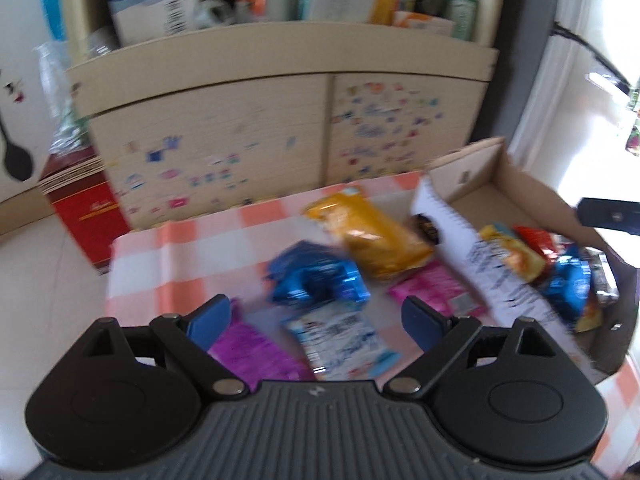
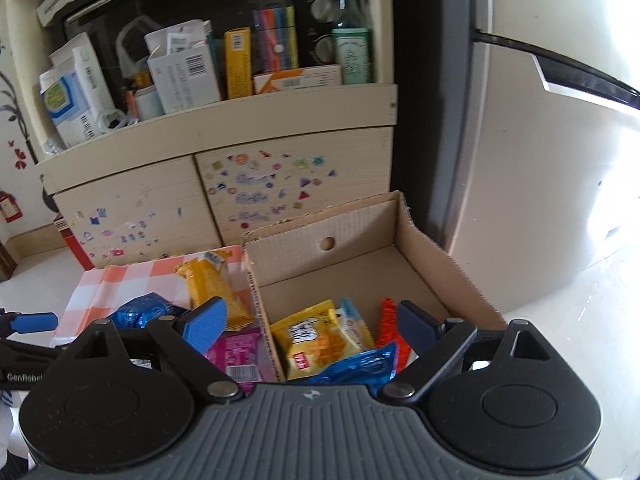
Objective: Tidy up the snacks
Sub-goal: 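Withdraw both tools from the box back toward the snack pile, then close left tool on purple packet while right tool grasps another blue foil packet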
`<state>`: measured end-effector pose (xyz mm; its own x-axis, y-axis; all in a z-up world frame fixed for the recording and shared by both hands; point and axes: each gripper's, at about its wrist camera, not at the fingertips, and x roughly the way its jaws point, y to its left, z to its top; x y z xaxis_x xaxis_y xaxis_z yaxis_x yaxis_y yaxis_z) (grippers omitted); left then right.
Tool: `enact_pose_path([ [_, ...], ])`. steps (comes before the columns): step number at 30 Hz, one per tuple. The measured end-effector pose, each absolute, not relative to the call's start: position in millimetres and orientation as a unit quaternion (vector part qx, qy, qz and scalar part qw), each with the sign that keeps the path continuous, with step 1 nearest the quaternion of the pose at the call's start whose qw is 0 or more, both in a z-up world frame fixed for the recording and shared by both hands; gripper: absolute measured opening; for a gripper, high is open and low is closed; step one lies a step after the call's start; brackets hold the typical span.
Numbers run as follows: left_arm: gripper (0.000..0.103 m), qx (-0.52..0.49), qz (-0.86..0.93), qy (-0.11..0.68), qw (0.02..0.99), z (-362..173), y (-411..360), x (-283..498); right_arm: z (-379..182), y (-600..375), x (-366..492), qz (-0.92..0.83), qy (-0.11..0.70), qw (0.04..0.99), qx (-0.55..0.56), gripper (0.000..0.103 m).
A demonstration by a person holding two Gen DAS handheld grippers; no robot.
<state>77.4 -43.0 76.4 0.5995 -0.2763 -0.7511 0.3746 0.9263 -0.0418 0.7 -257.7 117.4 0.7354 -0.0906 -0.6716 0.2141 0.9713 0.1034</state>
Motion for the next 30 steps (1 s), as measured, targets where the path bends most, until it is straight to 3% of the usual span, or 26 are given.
enact_pose_path([
  [30, 0.092, 0.009, -0.069, 0.487, 0.870, 13, 2, 118, 70, -172, 91, 0.072, 0.436, 0.885, 0.148, 0.099],
])
